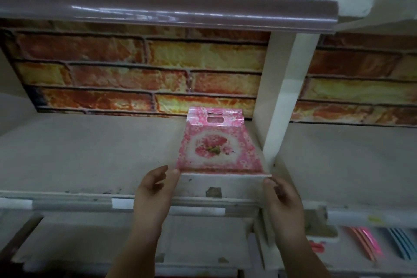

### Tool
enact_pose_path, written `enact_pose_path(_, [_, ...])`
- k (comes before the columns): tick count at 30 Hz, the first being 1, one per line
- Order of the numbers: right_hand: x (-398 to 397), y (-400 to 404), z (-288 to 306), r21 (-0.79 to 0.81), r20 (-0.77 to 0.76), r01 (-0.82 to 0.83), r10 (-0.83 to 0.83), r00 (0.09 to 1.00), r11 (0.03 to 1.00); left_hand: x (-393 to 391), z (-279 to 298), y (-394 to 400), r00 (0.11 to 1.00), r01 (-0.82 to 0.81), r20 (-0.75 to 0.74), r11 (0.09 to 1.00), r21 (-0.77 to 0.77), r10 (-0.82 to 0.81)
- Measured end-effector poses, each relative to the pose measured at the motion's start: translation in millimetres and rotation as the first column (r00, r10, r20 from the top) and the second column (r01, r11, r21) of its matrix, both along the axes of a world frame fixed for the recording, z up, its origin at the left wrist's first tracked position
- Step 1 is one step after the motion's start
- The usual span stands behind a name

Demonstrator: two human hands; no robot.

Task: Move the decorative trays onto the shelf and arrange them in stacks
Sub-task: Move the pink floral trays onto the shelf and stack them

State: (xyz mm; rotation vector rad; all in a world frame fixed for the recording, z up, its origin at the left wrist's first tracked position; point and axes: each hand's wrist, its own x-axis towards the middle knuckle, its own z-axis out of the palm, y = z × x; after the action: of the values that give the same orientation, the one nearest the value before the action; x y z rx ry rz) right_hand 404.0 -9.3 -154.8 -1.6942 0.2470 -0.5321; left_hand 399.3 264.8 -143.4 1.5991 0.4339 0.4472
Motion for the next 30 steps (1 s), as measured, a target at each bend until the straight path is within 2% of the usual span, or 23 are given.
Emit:
enact_pose_path(3, [4, -6, -2, -0.043, -0.009, 0.093, -0.093, 0.996, 0.995, 9, 2, 3, 0.999, 0.015, 0.038, 0.998, 0.056, -0.017])
enact_pose_path(4, [6, -8, 0, -0.066, -0.016, 0.109, -0.11, 0.994, 0.992, 11, 4, 5, 0.998, 0.006, 0.06, 0.994, 0.108, -0.013])
enact_pose_path(6, [7, -9, 9, -0.222, 0.043, 0.137, -0.13, 0.991, 0.965, 18, 9, 7, 0.993, -0.034, 0.122, 0.953, 0.3, -0.003])
enact_pose_path(9, [9, -2, 34, -0.555, 0.253, 0.15, -0.005, 0.967, 0.818, 24, 25, -1, 0.948, -0.134, 0.309, 0.776, 0.617, -0.082])
enact_pose_path(11, [14, 13, 53, -0.714, 0.322, 0.147, 0.135, 0.937, 0.685, 26, 39, -16, 0.921, -0.134, 0.34, 0.666, 0.734, -0.19])
enact_pose_path(13, [26, 27, 63, -0.838, 0.283, 0.135, 0.21, 0.936, 0.528, 32, 49, -35, 0.939, -0.051, 0.229, 0.555, 0.83, -0.256])
enact_pose_path(15, [42, 35, 60, -0.91, 0.196, 0.111, 0.179, 0.964, 0.399, 42, 52, -51, 0.965, 0.075, 0.044, 0.435, 0.897, -0.257])
enact_pose_path(18, [53, 33, 47, -0.943, 0.099, 0.046, 0.148, 0.984, 0.329, 50, 46, -59, 0.967, 0.143, -0.066, 0.312, 0.939, -0.246])
enact_pose_path(21, [58, 31, 39, -0.938, 0.14, 0.081, 0.154, 0.978, 0.336, 55, 41, -56, 0.972, 0.128, -0.061, 0.294, 0.947, -0.227])
enact_pose_path(24, [69, 35, 37, -0.937, 0.194, 0.143, 0.135, 0.972, 0.318, 67, 40, -53, 0.974, 0.181, -0.124, 0.321, 0.93, -0.19])
enact_pose_path(26, [79, 35, 38, -0.943, 0.179, 0.136, 0.119, 0.977, 0.303, 79, 41, -53, 0.967, 0.226, -0.172, 0.327, 0.918, -0.186])
enact_pose_path(27, [85, 34, 39, -0.952, 0.138, 0.099, 0.118, 0.983, 0.288, 85, 42, -53, 0.96, 0.254, -0.199, 0.323, 0.911, -0.195])
enact_pose_path(30, [100, 33, 31, -0.966, -0.129, -0.146, 0.089, 0.988, 0.215, 102, 38, -47, 0.913, 0.401, -0.353, 0.295, 0.867, -0.204])
